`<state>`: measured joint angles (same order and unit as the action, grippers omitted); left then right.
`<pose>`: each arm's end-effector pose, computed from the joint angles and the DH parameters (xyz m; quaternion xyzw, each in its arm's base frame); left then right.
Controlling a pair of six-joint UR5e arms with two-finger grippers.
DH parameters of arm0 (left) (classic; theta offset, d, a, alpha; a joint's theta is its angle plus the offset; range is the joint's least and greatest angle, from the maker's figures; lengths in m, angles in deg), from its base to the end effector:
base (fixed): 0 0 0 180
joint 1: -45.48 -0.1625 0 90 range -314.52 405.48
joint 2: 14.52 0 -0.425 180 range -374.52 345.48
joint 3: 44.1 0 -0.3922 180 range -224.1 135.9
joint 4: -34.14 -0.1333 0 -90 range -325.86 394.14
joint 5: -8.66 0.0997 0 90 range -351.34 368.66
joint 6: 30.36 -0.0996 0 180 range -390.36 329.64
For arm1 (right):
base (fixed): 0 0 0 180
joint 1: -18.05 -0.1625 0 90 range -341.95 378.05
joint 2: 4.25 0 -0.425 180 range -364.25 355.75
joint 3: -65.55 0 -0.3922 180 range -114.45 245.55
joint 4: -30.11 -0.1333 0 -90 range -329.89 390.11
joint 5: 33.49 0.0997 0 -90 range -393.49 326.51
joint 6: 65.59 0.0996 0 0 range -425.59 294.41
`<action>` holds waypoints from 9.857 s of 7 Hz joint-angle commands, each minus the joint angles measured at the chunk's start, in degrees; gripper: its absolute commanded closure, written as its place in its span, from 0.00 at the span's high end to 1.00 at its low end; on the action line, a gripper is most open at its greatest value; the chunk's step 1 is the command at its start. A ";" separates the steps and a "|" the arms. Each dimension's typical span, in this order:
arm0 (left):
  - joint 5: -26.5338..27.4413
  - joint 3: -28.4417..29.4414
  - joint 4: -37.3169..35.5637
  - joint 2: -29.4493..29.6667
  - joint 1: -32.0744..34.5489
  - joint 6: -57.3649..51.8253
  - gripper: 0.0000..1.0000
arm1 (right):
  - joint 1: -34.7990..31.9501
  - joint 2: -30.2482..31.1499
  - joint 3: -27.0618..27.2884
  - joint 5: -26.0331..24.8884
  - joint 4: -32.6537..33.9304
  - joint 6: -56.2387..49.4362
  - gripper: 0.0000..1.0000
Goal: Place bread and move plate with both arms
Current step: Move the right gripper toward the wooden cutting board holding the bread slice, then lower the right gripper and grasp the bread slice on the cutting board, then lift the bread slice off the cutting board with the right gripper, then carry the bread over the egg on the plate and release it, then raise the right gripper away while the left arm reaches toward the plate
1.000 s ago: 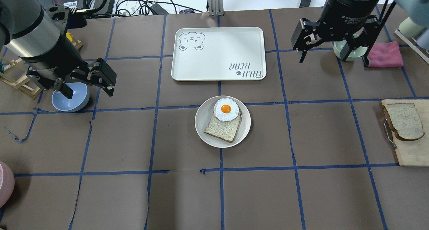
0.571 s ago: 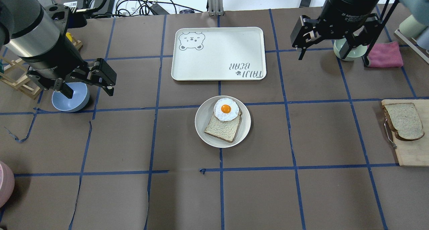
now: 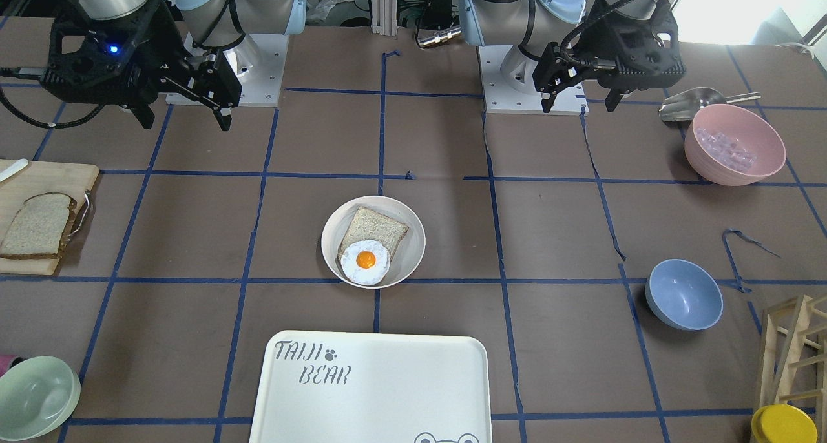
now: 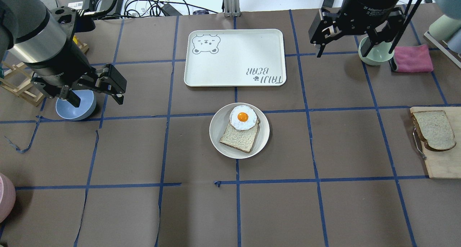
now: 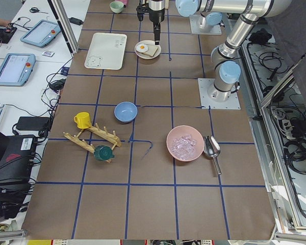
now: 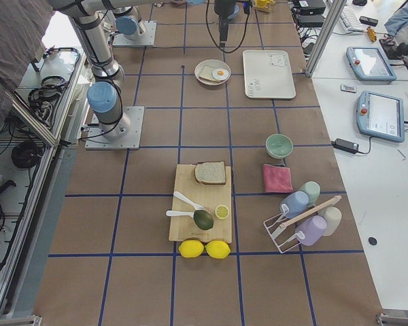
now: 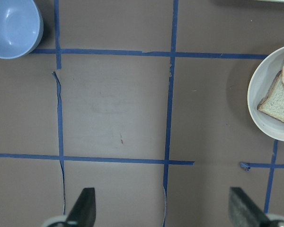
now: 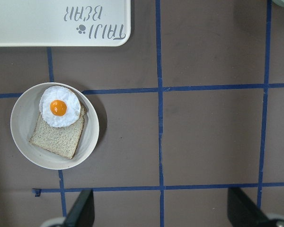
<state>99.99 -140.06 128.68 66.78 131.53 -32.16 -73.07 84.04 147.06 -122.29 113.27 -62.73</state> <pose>-0.1015 -0.4320 0.4987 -0.0186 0.9996 0.0163 0.0108 0.1452 -0.4990 0.5339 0.0152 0.9998 0.0009 0.0104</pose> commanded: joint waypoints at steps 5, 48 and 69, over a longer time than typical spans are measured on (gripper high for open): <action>-0.28 -0.02 -0.41 1.13 -0.27 -1.27 1.00 | 4.69 -0.49 1.36 -4.52 1.30 -0.74 1.00; 0.43 3.50 -0.94 6.85 2.02 0.56 1.00 | -4.98 -6.89 16.91 14.93 21.79 10.35 0.00; -7.76 1.05 -7.43 10.88 3.59 3.55 1.00 | -2.05 -5.15 -4.01 3.01 -1.70 1.14 1.00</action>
<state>98.24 -137.80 122.71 76.42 134.02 -29.31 -75.26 77.74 143.19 -119.06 113.18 -57.90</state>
